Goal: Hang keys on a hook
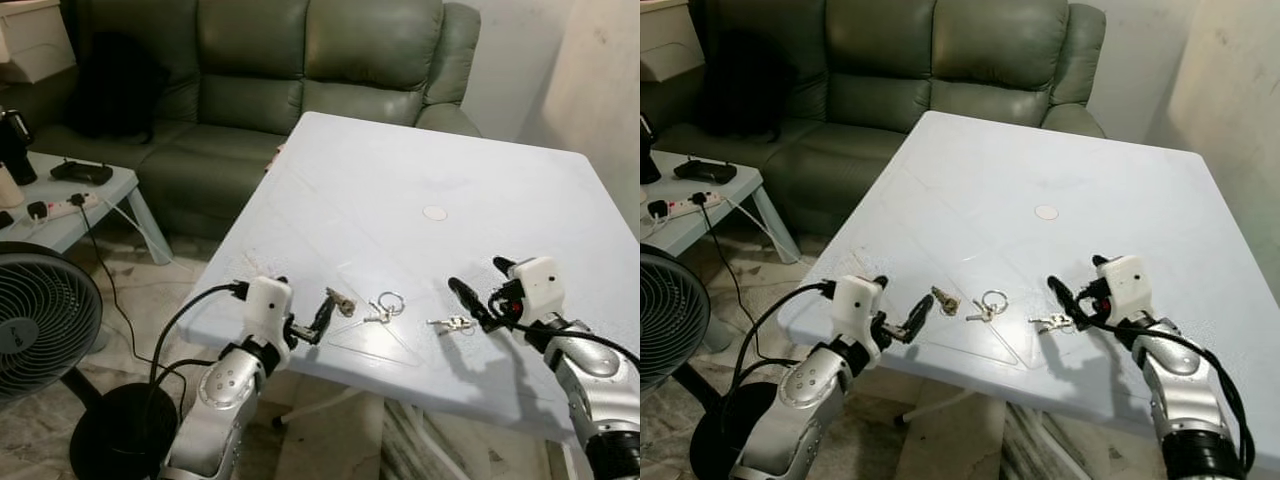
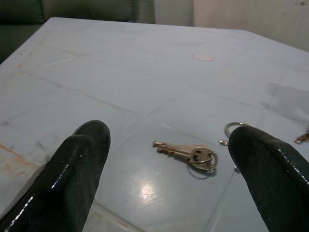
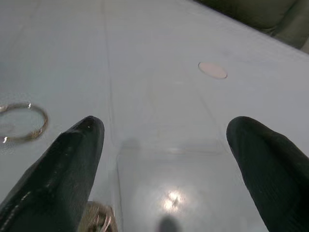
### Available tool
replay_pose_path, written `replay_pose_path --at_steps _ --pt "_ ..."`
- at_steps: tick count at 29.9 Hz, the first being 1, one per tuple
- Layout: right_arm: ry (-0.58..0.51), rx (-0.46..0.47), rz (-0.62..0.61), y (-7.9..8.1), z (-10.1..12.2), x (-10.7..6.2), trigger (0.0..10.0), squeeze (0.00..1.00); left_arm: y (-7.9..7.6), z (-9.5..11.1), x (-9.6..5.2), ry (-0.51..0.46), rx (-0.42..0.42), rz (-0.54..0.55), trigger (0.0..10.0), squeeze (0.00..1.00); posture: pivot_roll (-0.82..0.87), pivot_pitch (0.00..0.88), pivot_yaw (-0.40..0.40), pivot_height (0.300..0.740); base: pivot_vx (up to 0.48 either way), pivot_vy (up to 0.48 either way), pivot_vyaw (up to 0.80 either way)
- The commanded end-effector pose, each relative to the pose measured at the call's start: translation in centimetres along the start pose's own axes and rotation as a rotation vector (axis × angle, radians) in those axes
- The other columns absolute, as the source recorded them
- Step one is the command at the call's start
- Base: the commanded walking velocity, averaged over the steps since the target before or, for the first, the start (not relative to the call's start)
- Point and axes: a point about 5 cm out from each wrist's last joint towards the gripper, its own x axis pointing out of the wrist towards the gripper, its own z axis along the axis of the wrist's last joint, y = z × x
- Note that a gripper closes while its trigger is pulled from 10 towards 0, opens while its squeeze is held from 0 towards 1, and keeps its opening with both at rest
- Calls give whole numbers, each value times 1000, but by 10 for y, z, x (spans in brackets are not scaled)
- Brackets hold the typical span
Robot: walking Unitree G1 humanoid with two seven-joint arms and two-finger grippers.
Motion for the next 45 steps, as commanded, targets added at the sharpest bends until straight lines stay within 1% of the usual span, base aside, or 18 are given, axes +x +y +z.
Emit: replay_pose_path --at_steps 1,4,7,19,20,24,25,26,28,29,32,34,35,36,37,42,43,45 --pt "7 -35 41 -3 3 1 10000 0 -4 6 2 -25 31 -19 10000 0 11 0 -33 740 0 0 0" --pt "22 -63 59 -7 1 -2 10000 0 -7 6 2 -25 36 -24 10000 0 11 0 -33 740 0 0 0" --pt "29 -51 103 -8 -2 -5 10000 0 -8 6 2 -23 31 -27 10000 0 -8 0 -28 740 0 0 0" --pt "60 59 167 -24 -13 -21 10000 0 -7 6 2 -27 33 -27 10000 0 -16 0 -21 740 0 0 0" --pt "66 35 181 -23 -14 -24 10000 0 -7 6 2 -27 34 -26 10000 0 -17 0 -21 740 0 0 0" --pt "72 35 209 -23 -16 -26 10000 0 -7 6 3 -29 30 -24 10000 0 -16 0 -23 740 0 0 0" --pt "77 28 197 -24 -16 -26 9373 0 -6 7 3 -30 28 -21 10000 0 -16 0 -23 740 0 0 0" --pt "86 30 203 -24 -17 -27 7725 0 -6 7 3 -31 27 -18 10000 0 -15 0 -24 740 0 0 0" --pt "94 14 207 -24 -19 -28 7765 0 -6 7 3 -31 27 -16 10000 0 -14 0 -24 740 0 0 0" --pt "94 12 224 -23 -20 -28 4667 0 -6 7 3 -31 28 -14 10000 0 -13 0 -25 740 0 0 0" --pt "101 -7 254 -20 -22 -29 4549 0 -6 7 4 -31 28 -11 10000 0 -8 0 -27 740 0 0 0" --pt "106 -18 260 -18 -23 -29 3765 0 -5 7 3 -31 27 -5 10000 0 -8 0 -27 740 0 0 0" --pt "107 -21 262 -17 -23 -29 3765 0 -4 7 3 -31 26 -1 10000 0 -8 0 -27 740 0 0 0" --pt "108 -23 265 -15 -24 -28 3333 0 -3 8 3 -31 25 1 10000 0 -8 0 -27 740 0 0 0" --pt "109 -28 267 -13 -26 -27 2078 0 -3 8 3 -31 25 3 10000 0 -8 0 -27 740 0 0 0" --pt "106 -31 265 -9 -28 -25 2314 0 -2 8 3 -31 24 5 10000 0 -1 0 -23 740 0 0 0" --pt "109 -35 263 -7 -29 -24 1608 0 -2 8 3 -32 23 5 10000 0 0 0 -22 740 0 0 0" --pt "113 -39 257 -7 -30 -24 1373 0 -2 9 3 -31 22 5 10000 0 0 0 -22 740 0 0 0"
